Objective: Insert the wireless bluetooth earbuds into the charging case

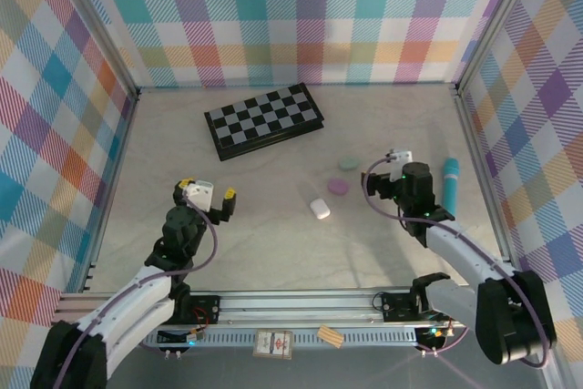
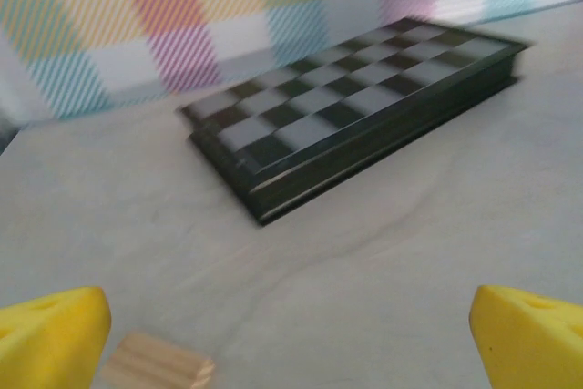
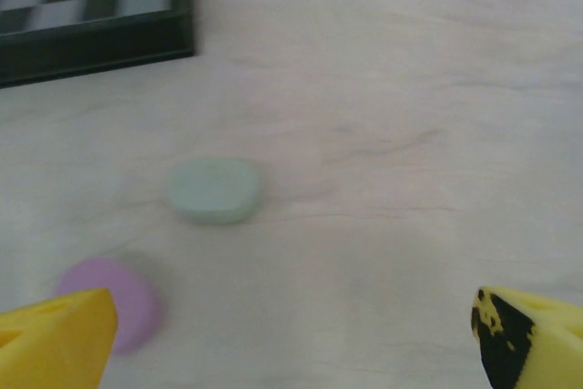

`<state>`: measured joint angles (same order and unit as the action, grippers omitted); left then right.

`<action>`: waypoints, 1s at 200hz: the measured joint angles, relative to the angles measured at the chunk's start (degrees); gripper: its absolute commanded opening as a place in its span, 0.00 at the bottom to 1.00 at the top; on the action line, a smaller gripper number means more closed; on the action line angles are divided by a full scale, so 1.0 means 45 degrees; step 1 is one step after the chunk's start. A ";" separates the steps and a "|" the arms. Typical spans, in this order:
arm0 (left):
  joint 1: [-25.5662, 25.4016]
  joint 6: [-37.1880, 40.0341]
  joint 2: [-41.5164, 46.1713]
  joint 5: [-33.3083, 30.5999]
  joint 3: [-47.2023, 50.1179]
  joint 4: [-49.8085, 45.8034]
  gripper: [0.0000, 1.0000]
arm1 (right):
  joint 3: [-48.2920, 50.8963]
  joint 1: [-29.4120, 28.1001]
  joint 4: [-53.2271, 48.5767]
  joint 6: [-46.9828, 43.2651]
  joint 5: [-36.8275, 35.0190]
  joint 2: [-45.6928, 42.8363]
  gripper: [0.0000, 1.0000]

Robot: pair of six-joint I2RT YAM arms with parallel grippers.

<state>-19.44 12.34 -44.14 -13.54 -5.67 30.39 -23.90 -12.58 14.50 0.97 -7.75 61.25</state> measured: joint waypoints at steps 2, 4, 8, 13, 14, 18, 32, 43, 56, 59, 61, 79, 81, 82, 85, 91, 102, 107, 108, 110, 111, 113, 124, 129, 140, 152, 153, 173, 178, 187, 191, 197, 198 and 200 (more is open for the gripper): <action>0.0155 -0.0049 -0.0223 0.0005 0.0015 0.0121 1.00 | 0.0063 0.0121 0.0141 -0.0010 -0.0034 0.0087 0.99; 0.0248 -0.0087 -0.0369 0.0019 0.0029 0.0204 1.00 | 0.0117 0.0248 0.0272 -0.0015 -0.0053 0.0160 0.99; 0.0466 -0.0180 -0.0763 0.0044 0.0049 0.0466 1.00 | 0.0223 0.0457 0.0568 -0.0039 -0.0102 0.0355 0.99; 0.0695 -0.0267 -0.1273 0.0083 0.0049 0.0758 1.00 | 0.0325 0.0631 0.0884 -0.0049 -0.0146 0.0573 0.99; 0.0753 -0.0287 -0.1443 0.0102 0.0049 0.0840 1.00 | 0.0335 0.0656 0.0933 -0.0049 -0.0151 0.0612 0.99; 0.0903 -0.0355 -0.1865 0.0136 0.0049 0.1078 1.00 | 0.0418 0.0763 0.1239 -0.0058 -0.0146 0.0831 0.99; 0.1326 -0.0563 -0.3313 0.0447 0.0029 0.1860 1.00 | 0.0573 0.0996 0.2244 -0.0107 -0.0175 0.1681 0.99; 0.1642 -0.0665 -0.4478 0.0724 -0.0160 0.2404 1.00 | 0.0578 0.1190 0.3109 -0.0141 -0.0175 0.2497 0.99; 0.2030 -0.0865 -0.5872 0.1083 -0.0617 0.3157 1.00 | 0.0578 0.1370 0.3939 -0.0151 -0.0170 0.3264 0.99; 0.2103 -0.0908 -0.6125 0.1180 -0.0719 0.3337 1.00 | 0.0578 0.1409 0.4051 -0.0151 -0.0151 0.3366 0.99; 0.2161 -0.0937 -0.6358 0.1243 -0.0821 0.3453 1.00 | 0.0578 0.1443 0.4138 -0.0155 -0.0136 0.3434 0.99; 0.2754 -0.1214 -0.8136 0.1792 -0.1695 0.4517 1.00 | 0.0593 0.1783 0.5037 -0.0204 0.0024 0.3847 0.99; 0.2812 -0.1239 -0.8359 0.1875 -0.1797 0.4653 1.00 | 0.0593 0.1826 0.5168 -0.0209 0.0049 0.3900 0.99; 0.2871 -0.1253 -0.8544 0.1904 -0.1870 0.4750 1.00 | 0.0593 0.1841 0.5212 -0.0209 0.0063 0.3920 0.99; 0.2968 -0.1321 -0.8835 0.1977 -0.1991 0.4974 1.00 | 0.0593 0.1914 0.5435 -0.0209 0.0126 0.4007 0.99; 0.3167 -0.1428 -0.9510 0.2157 -0.2268 0.5372 1.00 | 0.0602 0.2011 0.5838 -0.0204 0.0204 0.4206 0.99; 0.3434 -0.1613 -1.0176 0.2365 -0.2599 0.5479 1.00 | 0.0631 0.2147 0.6586 -0.0204 0.0340 0.4697 0.99; 0.3512 -0.1671 -1.0244 0.2433 -0.2681 0.5338 1.00 | 0.0651 0.2186 0.6853 -0.0209 0.0413 0.4945 0.99; 0.3521 -0.1681 -1.0253 0.2438 -0.2696 0.5328 1.00 | 0.0651 0.2200 0.6921 -0.0209 0.0432 0.5037 0.99; 0.3541 -0.1719 -1.0268 0.2463 -0.2715 0.5309 1.00 | 0.0651 0.2215 0.7048 -0.0209 0.0466 0.5168 0.99; 0.3551 -0.1729 -1.0273 0.2467 -0.2725 0.5304 1.00 | 0.0651 0.2220 0.7077 -0.0209 0.0481 0.5202 0.99; 0.3565 -0.1768 -1.0278 0.2482 -0.2749 0.5309 1.00 | 0.0661 0.2229 0.7179 -0.0223 0.0500 0.5309 0.99; 0.3604 -0.1894 -1.0278 0.2531 -0.3133 0.4838 1.00 | 0.0641 0.2234 0.7300 -0.0228 0.0612 0.5795 0.99; 0.3604 -0.1933 -1.0278 0.2545 -0.3381 0.4571 1.00 | 0.0631 0.2244 0.7218 -0.0228 0.0675 0.5911 0.99; 0.3604 -0.2006 -1.0302 0.2526 -0.3779 0.4469 1.00 | 0.0593 0.2365 0.7111 -0.0219 0.0889 0.6018 0.99; 0.3604 -0.2093 -1.0302 0.2531 -0.4027 0.4464 1.00 | 0.0505 0.2448 0.7072 -0.0185 0.1088 0.6023 0.99; 0.3604 -0.2098 -1.0302 0.2531 -0.4031 0.4459 1.00 | 0.0500 0.2458 0.7072 -0.0185 0.1098 0.6023 0.99; 0.3604 -0.2176 -1.0302 0.2526 -0.4056 0.4260 1.00 | 0.0311 0.2574 0.7101 -0.0175 0.1219 0.6023 0.99; 0.3604 -0.2181 -1.0302 0.2526 -0.4056 0.4192 1.00 | 0.0282 0.2574 0.7101 -0.0175 0.1229 0.6023 0.99; 0.3604 -0.2181 -1.0302 0.2526 -0.4056 0.4129 1.00 | 0.0262 0.2594 0.7111 -0.0175 0.1273 0.6023 0.99; 0.3604 -0.2181 -1.0302 0.2526 -0.4056 0.4124 1.00 | 0.0257 0.2594 0.7106 -0.0175 0.1302 0.6023 0.99; 0.3604 -0.2181 -1.0302 0.2526 -0.4056 0.4075 1.00 | 0.0257 0.2594 0.7106 -0.0175 0.1316 0.6023 0.99; 0.3604 -0.2181 -1.0302 0.2526 -0.4056 0.4075 1.00 | 0.0257 0.2594 0.7106 -0.0175 0.1316 0.6023 0.99; 0.3604 -0.2181 -1.0302 0.2521 -0.4056 0.4065 1.00 | 0.0257 0.2594 0.7101 -0.0175 0.1326 0.6023 0.99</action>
<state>-3.22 2.52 -90.50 -2.20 -23.92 48.69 -22.74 -0.91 46.46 0.19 -1.78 88.36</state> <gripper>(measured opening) 0.996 0.991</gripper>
